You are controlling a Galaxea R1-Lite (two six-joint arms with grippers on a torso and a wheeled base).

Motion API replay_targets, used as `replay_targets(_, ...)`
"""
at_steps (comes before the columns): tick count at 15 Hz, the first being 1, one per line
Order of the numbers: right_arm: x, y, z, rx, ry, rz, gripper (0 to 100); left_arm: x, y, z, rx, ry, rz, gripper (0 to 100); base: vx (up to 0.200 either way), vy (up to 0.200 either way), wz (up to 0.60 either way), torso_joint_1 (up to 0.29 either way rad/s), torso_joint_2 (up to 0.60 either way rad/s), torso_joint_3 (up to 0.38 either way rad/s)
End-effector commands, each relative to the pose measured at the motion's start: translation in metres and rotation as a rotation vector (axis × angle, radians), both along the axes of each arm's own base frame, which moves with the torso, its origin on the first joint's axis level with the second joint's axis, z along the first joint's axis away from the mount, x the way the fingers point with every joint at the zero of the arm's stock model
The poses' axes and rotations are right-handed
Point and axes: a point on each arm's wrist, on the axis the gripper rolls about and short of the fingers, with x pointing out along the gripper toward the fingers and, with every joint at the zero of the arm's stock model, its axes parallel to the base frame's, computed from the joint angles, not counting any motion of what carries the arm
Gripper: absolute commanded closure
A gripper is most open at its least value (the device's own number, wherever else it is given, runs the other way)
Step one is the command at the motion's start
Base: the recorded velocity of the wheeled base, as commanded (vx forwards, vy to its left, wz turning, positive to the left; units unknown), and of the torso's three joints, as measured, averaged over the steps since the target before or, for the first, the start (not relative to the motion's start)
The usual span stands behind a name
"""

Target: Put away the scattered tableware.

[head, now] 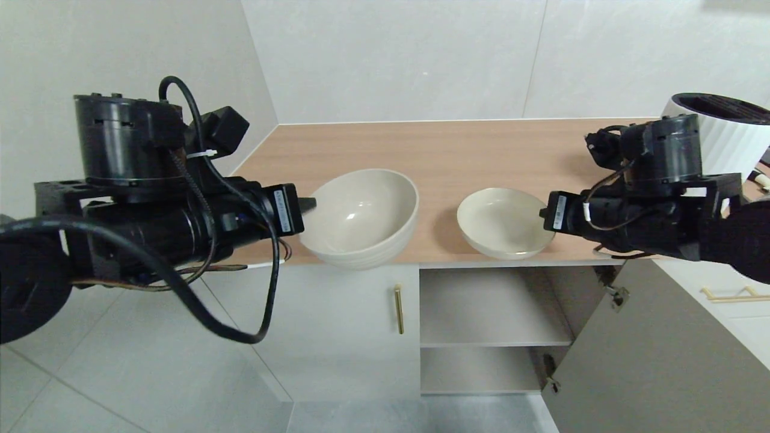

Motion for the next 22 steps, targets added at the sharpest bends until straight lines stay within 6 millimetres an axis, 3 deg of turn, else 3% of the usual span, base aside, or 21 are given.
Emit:
replay_targets(1, -0.043, -0.018, 0.003, 0.023, 0.026, 0.078, 100, -0.025, 0.008, 0.005, -0.008, -0.021, -0.03, 100, 0.0, 0.0, 0.0, 0.0, 0.0, 0.0)
replay_targets(4, -0.064, -0.027, -0.01, 0.014, 0.069, 0.105, 100, -0.047, 0.015, -0.006, 0.002, 0.007, -0.045, 100, 0.0, 0.0, 0.0, 0.0, 0.0, 0.0)
replay_targets(6, -0.073, -0.032, -0.031, -0.019, 0.136, 0.106, 100, -0.064, 0.022, -0.023, 0.023, 0.05, -0.051, 100, 0.0, 0.0, 0.0, 0.0, 0.0, 0.0)
replay_targets(12, -0.074, -0.032, -0.059, -0.111, 0.209, 0.133, 100, -0.064, 0.021, -0.045, 0.056, 0.127, -0.053, 100, 0.0, 0.0, 0.0, 0.0, 0.0, 0.0)
replay_targets(22, -0.064, -0.03, -0.068, -0.12, 0.225, 0.121, 100, -0.062, 0.019, -0.049, 0.065, 0.14, -0.055, 100, 0.0, 0.0, 0.0, 0.0, 0.0, 0.0)
